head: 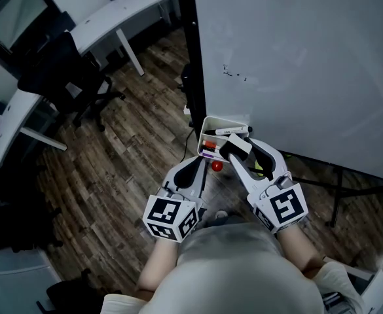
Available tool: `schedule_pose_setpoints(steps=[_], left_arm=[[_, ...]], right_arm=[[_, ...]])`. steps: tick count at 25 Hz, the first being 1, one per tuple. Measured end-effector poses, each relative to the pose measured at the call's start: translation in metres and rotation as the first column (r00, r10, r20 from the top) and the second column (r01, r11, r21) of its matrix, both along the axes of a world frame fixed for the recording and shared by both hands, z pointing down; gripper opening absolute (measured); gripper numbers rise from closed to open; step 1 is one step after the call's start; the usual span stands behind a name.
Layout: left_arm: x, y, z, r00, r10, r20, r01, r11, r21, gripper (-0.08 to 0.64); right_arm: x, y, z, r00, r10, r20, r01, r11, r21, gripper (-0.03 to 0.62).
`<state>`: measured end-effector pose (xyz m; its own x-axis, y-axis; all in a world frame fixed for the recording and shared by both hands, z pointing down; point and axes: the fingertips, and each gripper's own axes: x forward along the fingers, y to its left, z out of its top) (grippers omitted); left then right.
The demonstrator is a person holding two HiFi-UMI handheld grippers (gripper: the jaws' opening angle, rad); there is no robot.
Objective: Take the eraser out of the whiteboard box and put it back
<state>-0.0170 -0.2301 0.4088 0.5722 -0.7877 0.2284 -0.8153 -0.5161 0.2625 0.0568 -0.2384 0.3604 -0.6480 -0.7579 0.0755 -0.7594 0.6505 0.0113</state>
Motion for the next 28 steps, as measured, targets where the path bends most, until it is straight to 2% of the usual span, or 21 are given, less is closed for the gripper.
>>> schedule_pose_setpoints(steps=[7, 11, 19, 28], left_arm=[[0.000, -0.006, 0.003, 1.000, -0.002, 0.000, 0.002, 1.000, -0.006, 0.005], [0.000, -0.007, 0.003, 1.000, -0.003, -0.002, 0.003, 1.000, -0.009, 0.005], [-0.001, -0.011, 0.004, 1.000, -0.007, -0.008, 0.007, 1.000, -0.007, 0.005], [0.001, -0.013, 0.001, 1.000, -0.002, -0.014, 0.002, 1.000, -0.002, 0.005]], right_arm=[[0.002, -0.008, 0.010, 1.000, 0.001, -0.006, -0.001, 1.000, -0.002, 0.181], [0.001, -0.010, 0.016, 1.000, 0.011, -0.028, -0.013, 0.999, -0.044, 0.181], [-0.002, -0.011, 0.037, 0.999, -0.005, -0.043, 0.002, 0.998, -0.069, 0.181], [-0.002, -0.011, 0.041, 1.000, 0.003, -0.023, -0.005, 0.996, -0.086, 0.184]])
